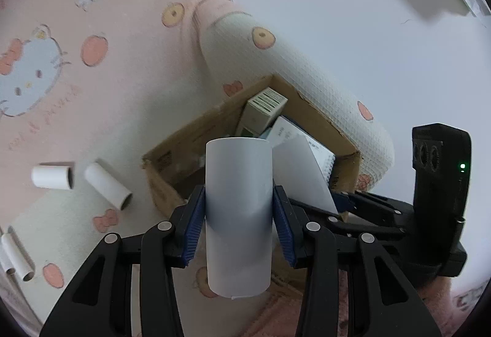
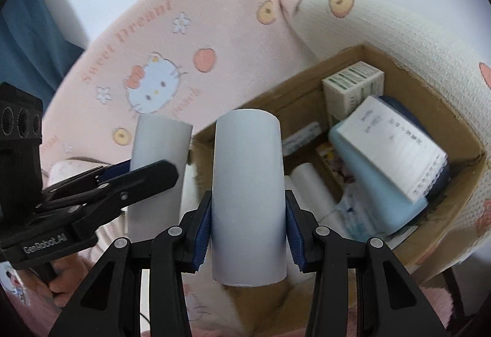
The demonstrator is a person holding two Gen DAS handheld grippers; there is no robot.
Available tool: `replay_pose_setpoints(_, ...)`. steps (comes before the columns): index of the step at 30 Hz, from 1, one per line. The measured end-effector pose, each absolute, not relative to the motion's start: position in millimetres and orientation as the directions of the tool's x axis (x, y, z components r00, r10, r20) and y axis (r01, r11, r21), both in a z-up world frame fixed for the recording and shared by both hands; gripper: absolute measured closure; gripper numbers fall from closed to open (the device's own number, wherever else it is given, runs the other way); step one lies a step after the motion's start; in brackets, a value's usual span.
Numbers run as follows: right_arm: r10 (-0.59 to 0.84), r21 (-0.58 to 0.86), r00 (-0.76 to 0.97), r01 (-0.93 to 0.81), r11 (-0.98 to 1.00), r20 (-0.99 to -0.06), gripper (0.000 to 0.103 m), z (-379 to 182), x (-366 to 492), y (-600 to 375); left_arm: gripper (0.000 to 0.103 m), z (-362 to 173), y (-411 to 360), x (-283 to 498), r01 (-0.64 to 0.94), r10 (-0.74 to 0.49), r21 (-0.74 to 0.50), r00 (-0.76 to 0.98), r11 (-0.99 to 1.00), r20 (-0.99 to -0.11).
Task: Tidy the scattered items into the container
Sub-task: 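Carry both held tubes toward the cardboard box and over its opening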
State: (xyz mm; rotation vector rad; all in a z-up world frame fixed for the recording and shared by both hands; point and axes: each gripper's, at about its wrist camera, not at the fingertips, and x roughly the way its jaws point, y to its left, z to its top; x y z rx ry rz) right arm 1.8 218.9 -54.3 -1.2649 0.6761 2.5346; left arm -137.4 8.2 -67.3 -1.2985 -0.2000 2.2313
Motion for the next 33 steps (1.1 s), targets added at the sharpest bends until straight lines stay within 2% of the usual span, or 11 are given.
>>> replay_pose_setpoints(7, 0.015, 0.238, -0.515, -0.421, -0.875, -0.857, 0.062, -74, -14, 247, 0.056, -83, 26, -172, -0.356, 0.509, -0.399, -0.309, -0.845, -0.803)
replay_pose_setpoints(12, -0.031, 0.196, -0.422, -0.355, -0.914, -0.906, 0.062, -94, -34, 250, 0.056, -107, 35, -193, -0.324, 0.56, -0.48, -0.231, -0.815, -0.795)
replay_pose_setpoints(17, 0.021, 0.084, -0.323, -0.305, -0.949, -0.946, 0.062, -116, -52, 249, 0.056, -119, 43, -201, -0.322, 0.476, -0.39, -0.259, -0.863, -0.84)
replay_pose_setpoints(23, -0.08, 0.176, -0.299, -0.308, -0.935, -0.951, 0.062, -129, -64, 267, 0.056, -112, 27, -206, -0.3, 0.517, -0.437, -0.29, -0.848, -0.805)
replay_pose_setpoints(27, -0.019, 0.101, -0.255, -0.313, -0.944, -0.967, 0.062, -139, -74, 273, 0.056, -107, 14, -209, -0.278, 0.495, -0.419, -0.33, -0.865, -0.804)
replay_pose_setpoints(33, 0.086, -0.042, -0.163, -0.256, -0.966, -0.983, 0.062, -160, -87, 269, 0.056, -110, 7, -210, -0.278, 0.534, -0.461, -0.33, -0.843, -0.778)
